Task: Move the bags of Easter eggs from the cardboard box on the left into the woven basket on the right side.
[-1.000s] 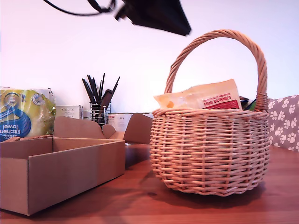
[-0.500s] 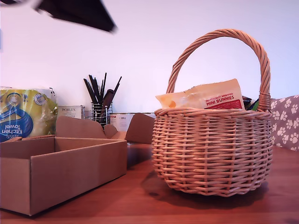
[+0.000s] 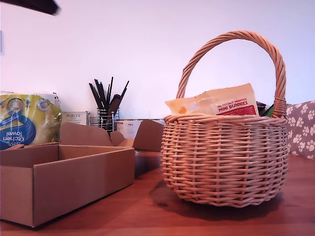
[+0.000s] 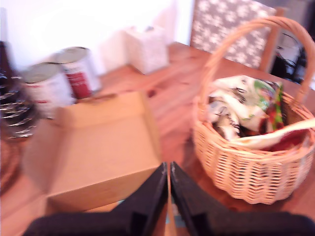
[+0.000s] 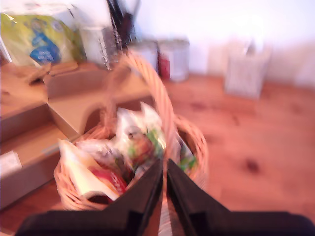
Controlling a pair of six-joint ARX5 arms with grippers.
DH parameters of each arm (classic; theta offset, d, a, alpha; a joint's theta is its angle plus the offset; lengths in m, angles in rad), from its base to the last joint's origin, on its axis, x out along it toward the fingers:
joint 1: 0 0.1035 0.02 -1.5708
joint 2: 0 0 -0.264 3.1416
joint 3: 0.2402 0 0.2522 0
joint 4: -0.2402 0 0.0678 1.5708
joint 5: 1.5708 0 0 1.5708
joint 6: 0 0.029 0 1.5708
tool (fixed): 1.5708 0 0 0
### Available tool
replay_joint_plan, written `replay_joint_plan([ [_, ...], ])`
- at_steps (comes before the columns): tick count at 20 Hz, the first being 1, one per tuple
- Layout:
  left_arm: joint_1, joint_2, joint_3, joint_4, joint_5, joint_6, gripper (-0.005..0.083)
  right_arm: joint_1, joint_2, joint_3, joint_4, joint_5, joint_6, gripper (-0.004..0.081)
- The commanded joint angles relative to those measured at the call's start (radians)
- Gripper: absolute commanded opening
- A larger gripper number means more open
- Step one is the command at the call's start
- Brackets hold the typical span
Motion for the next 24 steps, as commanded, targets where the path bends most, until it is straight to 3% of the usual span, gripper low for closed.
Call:
replay_joint_plan([
  [1,0.021,-0.037,-0.015,-0.026,-0.003,-0.001,-0.0019,-0.059,-0.002,-0.023,0.027,-0.049,0.043,-0.0013],
  [4,0.071,-0.131,-0.037,-0.061,-0.004,0.003,-0.0019,-0.177,-0.003,-0.037,0.028,-0.11,0.102,-0.0012],
  [8,0.117,-0.279,-0.119,-0.089,-0.003,-0.027,-0.0019,-0.288,-0.035,-0.038,0.026,-0.209,0.092,-0.0012],
  [13,0.121,-0.39,-0.152,-0.108,-0.004,-0.094,-0.0019,-0.299,-0.157,-0.038,0.005,-0.212,0.019,-0.0013],
  [17,0.12,-0.389,-0.152,-0.135,0.002,-0.095,-0.0019,-0.299,-0.246,-0.037,-0.01,-0.222,-0.019,-0.0013],
  [24,0.121,-0.389,-0.152,-0.205,0.001,-0.117,-0.0019,-0.299,-0.249,-0.037,-0.113,-0.22,-0.019,-0.0013],
])
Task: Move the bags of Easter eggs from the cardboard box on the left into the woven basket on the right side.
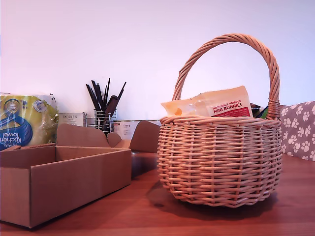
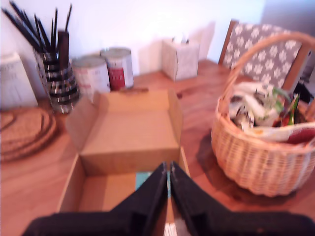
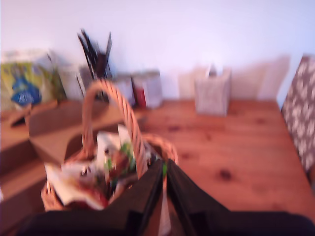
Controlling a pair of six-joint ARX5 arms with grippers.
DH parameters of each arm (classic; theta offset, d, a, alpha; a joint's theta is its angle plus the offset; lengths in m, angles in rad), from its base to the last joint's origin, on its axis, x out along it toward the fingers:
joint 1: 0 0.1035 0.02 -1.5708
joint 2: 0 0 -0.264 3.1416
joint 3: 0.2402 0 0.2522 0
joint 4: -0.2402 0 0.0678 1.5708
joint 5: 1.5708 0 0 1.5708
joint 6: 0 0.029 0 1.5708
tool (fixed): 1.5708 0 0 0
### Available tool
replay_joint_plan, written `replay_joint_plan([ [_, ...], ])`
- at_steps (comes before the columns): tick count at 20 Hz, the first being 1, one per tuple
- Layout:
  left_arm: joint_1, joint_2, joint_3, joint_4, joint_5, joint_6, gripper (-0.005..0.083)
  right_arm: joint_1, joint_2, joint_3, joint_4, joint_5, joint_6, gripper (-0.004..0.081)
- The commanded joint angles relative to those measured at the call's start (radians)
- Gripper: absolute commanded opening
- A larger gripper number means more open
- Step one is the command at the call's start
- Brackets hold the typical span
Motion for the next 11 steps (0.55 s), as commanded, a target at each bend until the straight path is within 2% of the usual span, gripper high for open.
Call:
replay_joint_plan([
  [1,0.002,-0.002,-0.016,-0.014,0.0,-0.007,-0.0019,0.002,0.003,-0.007,-0.026,0.0,-0.006,-0.0013],
  [11,0.002,-0.002,-0.016,-0.104,0.001,-0.007,-0.0019,0.002,0.003,-0.007,-0.021,0.0,-0.006,-0.0013],
])
